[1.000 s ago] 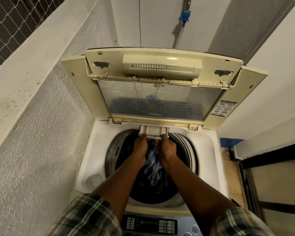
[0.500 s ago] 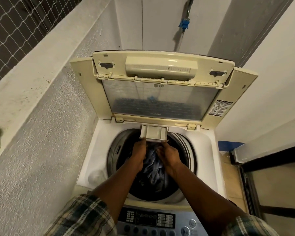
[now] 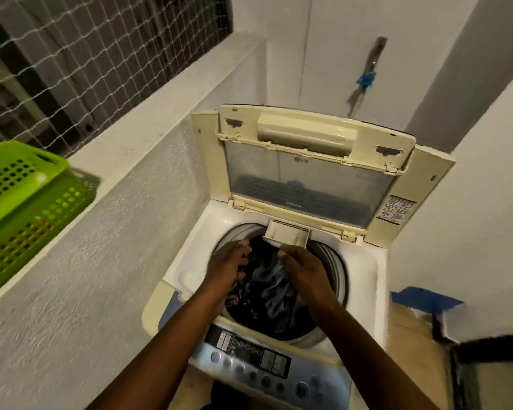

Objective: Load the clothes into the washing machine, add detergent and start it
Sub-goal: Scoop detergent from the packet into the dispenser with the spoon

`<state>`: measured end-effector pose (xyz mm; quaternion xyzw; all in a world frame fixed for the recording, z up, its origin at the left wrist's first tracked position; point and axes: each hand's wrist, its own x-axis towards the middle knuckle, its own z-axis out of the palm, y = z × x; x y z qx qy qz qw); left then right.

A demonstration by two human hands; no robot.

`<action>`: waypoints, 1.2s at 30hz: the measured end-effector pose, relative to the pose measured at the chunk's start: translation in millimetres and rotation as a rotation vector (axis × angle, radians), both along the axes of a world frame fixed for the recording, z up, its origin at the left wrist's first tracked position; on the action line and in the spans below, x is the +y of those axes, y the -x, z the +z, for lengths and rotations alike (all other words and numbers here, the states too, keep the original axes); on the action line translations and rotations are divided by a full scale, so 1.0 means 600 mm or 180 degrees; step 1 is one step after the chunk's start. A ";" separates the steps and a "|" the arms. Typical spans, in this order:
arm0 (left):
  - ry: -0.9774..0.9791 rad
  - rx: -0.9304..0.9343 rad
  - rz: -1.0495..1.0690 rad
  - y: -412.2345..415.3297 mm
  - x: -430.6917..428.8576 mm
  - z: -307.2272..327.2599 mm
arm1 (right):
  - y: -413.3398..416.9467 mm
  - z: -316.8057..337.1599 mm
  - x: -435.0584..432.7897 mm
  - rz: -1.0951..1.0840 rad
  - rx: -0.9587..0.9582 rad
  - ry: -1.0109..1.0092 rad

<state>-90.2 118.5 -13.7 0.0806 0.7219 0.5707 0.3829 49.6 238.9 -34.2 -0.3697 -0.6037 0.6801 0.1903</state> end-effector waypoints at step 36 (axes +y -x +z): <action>0.0863 0.3738 0.0770 0.219 -0.634 0.379 | 0.288 0.372 -0.529 0.2049 0.0967 -0.3172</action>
